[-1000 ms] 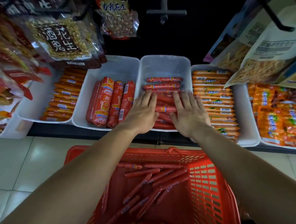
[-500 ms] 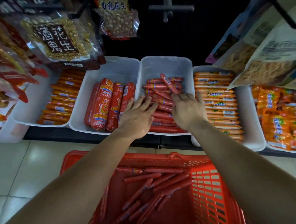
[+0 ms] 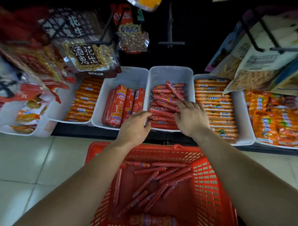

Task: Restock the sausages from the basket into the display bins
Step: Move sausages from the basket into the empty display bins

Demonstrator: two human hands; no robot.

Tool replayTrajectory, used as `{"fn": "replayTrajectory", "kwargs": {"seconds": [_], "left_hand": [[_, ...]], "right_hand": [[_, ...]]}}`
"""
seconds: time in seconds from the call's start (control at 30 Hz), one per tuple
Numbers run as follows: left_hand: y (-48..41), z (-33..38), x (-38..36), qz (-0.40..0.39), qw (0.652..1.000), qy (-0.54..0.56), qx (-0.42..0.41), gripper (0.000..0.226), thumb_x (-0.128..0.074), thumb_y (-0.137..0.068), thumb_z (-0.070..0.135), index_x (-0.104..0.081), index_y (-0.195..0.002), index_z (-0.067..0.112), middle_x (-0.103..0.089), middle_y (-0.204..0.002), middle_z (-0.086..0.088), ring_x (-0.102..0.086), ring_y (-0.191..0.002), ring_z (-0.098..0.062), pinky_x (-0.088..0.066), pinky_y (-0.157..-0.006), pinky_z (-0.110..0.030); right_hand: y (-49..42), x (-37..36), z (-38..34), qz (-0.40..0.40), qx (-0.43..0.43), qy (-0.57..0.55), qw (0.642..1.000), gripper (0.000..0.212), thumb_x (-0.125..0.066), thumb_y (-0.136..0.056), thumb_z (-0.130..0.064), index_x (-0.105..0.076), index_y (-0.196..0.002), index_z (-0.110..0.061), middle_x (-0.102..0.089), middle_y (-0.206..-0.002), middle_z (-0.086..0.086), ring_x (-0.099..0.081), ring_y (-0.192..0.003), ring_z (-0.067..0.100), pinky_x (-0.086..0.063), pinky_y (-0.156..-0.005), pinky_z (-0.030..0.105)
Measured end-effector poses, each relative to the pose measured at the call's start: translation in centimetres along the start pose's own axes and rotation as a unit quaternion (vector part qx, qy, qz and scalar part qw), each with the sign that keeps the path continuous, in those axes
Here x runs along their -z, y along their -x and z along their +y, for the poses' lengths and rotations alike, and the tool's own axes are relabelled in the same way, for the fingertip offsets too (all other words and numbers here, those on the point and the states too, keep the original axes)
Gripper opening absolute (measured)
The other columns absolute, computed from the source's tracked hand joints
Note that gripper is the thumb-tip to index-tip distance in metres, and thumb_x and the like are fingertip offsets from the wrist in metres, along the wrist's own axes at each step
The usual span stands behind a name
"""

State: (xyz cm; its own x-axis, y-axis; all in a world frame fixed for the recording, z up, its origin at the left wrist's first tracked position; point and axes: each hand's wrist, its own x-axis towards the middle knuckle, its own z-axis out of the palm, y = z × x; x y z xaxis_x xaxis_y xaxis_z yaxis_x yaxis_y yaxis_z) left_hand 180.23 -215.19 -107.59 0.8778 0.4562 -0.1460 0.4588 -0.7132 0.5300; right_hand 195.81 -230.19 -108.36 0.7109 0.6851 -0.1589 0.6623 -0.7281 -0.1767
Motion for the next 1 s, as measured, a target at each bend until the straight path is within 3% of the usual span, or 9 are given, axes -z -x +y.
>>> {"fn": "replayTrajectory", "kwargs": {"seconds": [0.1, 0.23, 0.33, 0.47, 0.57, 0.7, 0.9, 1.0], "left_hand": [[5.0, 0.4, 0.7, 0.028, 0.999, 0.037, 0.025, 0.034, -0.057, -0.092, 0.016, -0.064, -0.125, 0.022, -0.063, -0.124, 0.000, -0.062, -0.109, -0.020, -0.050, -0.092, -0.036], [12.0, 0.1, -0.1, 0.031, 0.999, 0.015, 0.025, 0.033, -0.061, -0.084, 0.013, -0.068, -0.114, 0.022, -0.066, -0.113, 0.002, -0.064, -0.104, -0.019, -0.049, -0.094, -0.033], [16.1, -0.7, -0.8, -0.024, 0.998, -0.030, 0.046, 0.034, -0.061, -0.083, 0.018, -0.067, -0.116, 0.022, -0.064, -0.116, -0.001, -0.062, -0.108, -0.022, -0.048, -0.096, -0.033], [19.9, -2.7, -2.8, -0.122, 0.984, -0.073, 0.108, 0.044, -0.063, -0.084, 0.026, -0.060, -0.128, 0.021, -0.059, -0.130, -0.008, -0.057, -0.122, -0.028, -0.045, -0.102, -0.036], [21.5, -4.0, -4.4, -0.178, 0.970, -0.087, 0.139, 0.053, -0.063, -0.088, 0.032, -0.051, -0.138, 0.019, -0.050, -0.144, -0.011, -0.049, -0.132, -0.029, -0.041, -0.107, -0.037], [21.7, -5.5, -6.7, -0.204, 0.963, -0.086, 0.153, 0.056, -0.063, -0.087, 0.038, -0.050, -0.138, 0.021, -0.054, -0.140, -0.012, -0.052, -0.128, -0.032, -0.044, -0.103, -0.038], [20.2, -7.5, -10.3, -0.240, 0.948, -0.072, 0.198, 0.067, -0.067, -0.086, 0.048, -0.044, -0.141, 0.019, -0.056, -0.136, -0.015, -0.053, -0.125, -0.036, -0.046, -0.099, -0.040], [19.3, -8.6, -12.6, -0.253, 0.942, -0.027, 0.218, 0.072, -0.073, -0.078, 0.046, -0.044, -0.136, 0.017, -0.058, -0.131, -0.017, -0.057, -0.119, -0.038, -0.048, -0.096, -0.040]], "right_hand": [[4.7, 1.9, -1.1, 0.003, 0.006, -0.049, 0.999, 0.052, -0.045, -0.097, -0.039, -0.042, -0.146, -0.023, -0.047, -0.144, 0.007, -0.043, -0.131, 0.032, -0.039, -0.106, 0.047], [11.1, 2.3, -1.8, 0.008, 0.034, -0.098, 0.995, 0.049, -0.054, -0.093, -0.040, -0.051, -0.138, -0.021, -0.051, -0.132, 0.004, -0.046, -0.124, 0.029, -0.047, -0.093, 0.043], [15.2, 1.2, -1.7, -0.014, 0.027, -0.117, 0.993, 0.047, -0.058, -0.090, -0.036, -0.057, -0.134, -0.022, -0.054, -0.129, 0.005, -0.050, -0.122, 0.031, -0.047, -0.096, 0.042], [19.5, -2.3, -0.9, -0.099, -0.020, -0.112, 0.989, 0.049, -0.060, -0.089, -0.034, -0.056, -0.136, -0.021, -0.049, -0.137, 0.011, -0.050, -0.125, 0.036, -0.046, -0.100, 0.044], [21.6, -5.5, -0.3, -0.178, -0.057, -0.104, 0.977, 0.053, -0.062, -0.088, -0.037, -0.054, -0.138, -0.020, -0.046, -0.141, 0.014, -0.052, -0.126, 0.038, -0.046, -0.102, 0.043], [22.3, -10.0, 0.3, -0.272, -0.083, -0.099, 0.954, 0.066, -0.065, -0.083, -0.037, -0.046, -0.144, -0.020, -0.043, -0.147, 0.018, -0.050, -0.129, 0.039, -0.043, -0.107, 0.043], [20.4, -14.0, -1.1, -0.280, -0.034, -0.010, 0.959, 0.089, -0.071, -0.079, -0.039, -0.024, -0.153, -0.024, -0.025, -0.156, 0.007, -0.033, -0.140, 0.036, -0.039, -0.109, 0.049], [18.2, -16.2, -1.1, -0.289, 0.017, 0.037, 0.956, 0.099, -0.071, -0.079, -0.036, -0.011, -0.157, -0.022, -0.014, -0.162, 0.004, -0.022, -0.146, 0.031, -0.029, -0.116, 0.049]]}}
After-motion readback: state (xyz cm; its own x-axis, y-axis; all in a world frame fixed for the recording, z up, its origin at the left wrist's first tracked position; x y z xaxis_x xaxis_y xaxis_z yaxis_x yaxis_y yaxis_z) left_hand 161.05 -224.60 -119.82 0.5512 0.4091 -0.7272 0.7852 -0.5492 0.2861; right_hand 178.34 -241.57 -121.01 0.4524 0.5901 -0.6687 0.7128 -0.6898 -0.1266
